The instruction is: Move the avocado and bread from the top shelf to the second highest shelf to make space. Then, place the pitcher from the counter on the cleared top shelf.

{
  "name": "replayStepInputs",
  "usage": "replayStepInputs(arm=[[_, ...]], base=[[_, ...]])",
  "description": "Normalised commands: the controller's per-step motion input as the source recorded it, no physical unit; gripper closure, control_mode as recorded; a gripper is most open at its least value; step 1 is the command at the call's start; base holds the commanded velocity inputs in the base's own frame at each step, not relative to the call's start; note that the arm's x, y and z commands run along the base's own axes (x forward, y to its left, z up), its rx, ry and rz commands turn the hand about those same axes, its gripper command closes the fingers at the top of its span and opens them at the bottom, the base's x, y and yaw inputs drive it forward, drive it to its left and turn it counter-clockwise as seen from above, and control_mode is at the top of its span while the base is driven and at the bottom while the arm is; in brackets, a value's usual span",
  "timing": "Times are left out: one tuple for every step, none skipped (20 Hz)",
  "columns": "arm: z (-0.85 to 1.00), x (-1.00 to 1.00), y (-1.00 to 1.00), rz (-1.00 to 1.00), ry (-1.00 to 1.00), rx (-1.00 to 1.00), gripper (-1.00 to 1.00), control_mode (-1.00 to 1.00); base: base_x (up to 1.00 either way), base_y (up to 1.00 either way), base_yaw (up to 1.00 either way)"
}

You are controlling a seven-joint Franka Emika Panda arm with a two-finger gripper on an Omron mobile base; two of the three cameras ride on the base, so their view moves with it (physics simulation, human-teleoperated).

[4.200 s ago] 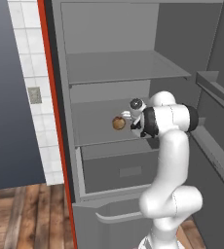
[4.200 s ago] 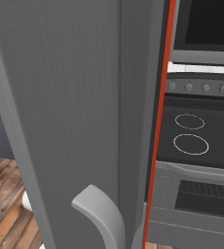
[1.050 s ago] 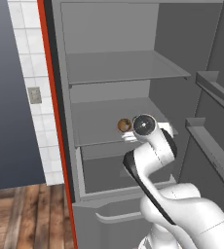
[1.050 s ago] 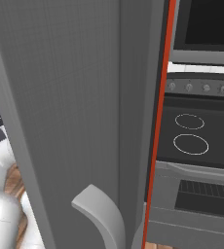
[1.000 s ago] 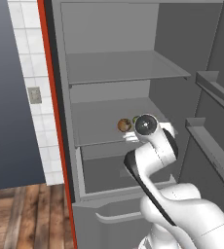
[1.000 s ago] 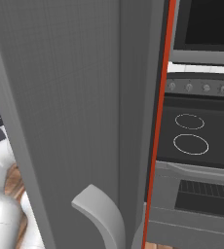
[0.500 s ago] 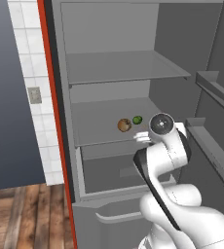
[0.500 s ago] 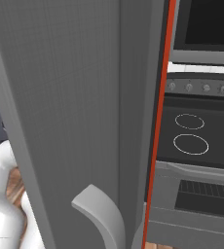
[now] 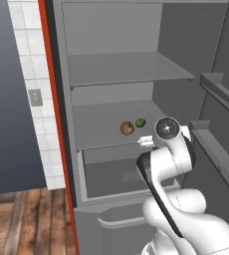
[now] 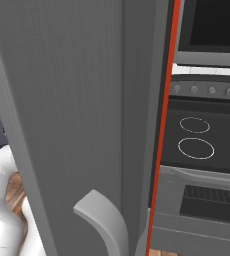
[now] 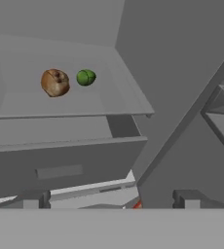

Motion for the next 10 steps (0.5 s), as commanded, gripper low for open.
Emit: replayStepInputs(arm=[[0.00, 0.00, 0.00, 0.00, 0.00, 0.00, -1.00, -1.00], [0.00, 0.00, 0.00, 0.00, 0.00, 0.00, -1.00, -1.00], [0.00, 0.00, 0.00, 0.00, 0.00, 0.00, -1.00, 1.00], [0.00, 0.00, 0.00, 0.00, 0.00, 0.00, -1.00, 1.00], [0.00, 0.00, 0.00, 0.00, 0.00, 0.00, -1.00, 1.00], [0.00, 0.00, 0.00, 0.00, 0.00, 0.00, -1.00, 1.00], [0.00, 0.00, 0.00, 0.00, 0.00, 0.00, -1.00, 1.00], [0.00, 0.00, 0.00, 0.00, 0.00, 0.00, -1.00, 1.00], [0.00, 0.00, 0.00, 0.00, 0.00, 0.00, -1.00, 1.00], [0.00, 0.00, 0.00, 0.00, 0.00, 0.00, -1.00, 1.00]], base=[[0.00, 0.00, 0.00], [0.00, 0.00, 0.00], [0.00, 0.00, 0.00], [0.00, 0.08, -0.02], [0.00, 0.09, -0.06], [0.00, 0.17, -0.10], [0.00, 0.22, -0.14], [-0.06, 0.31, -0.19], [-0.09, 0.45, -0.23], [-0.04, 0.56, -0.26]])
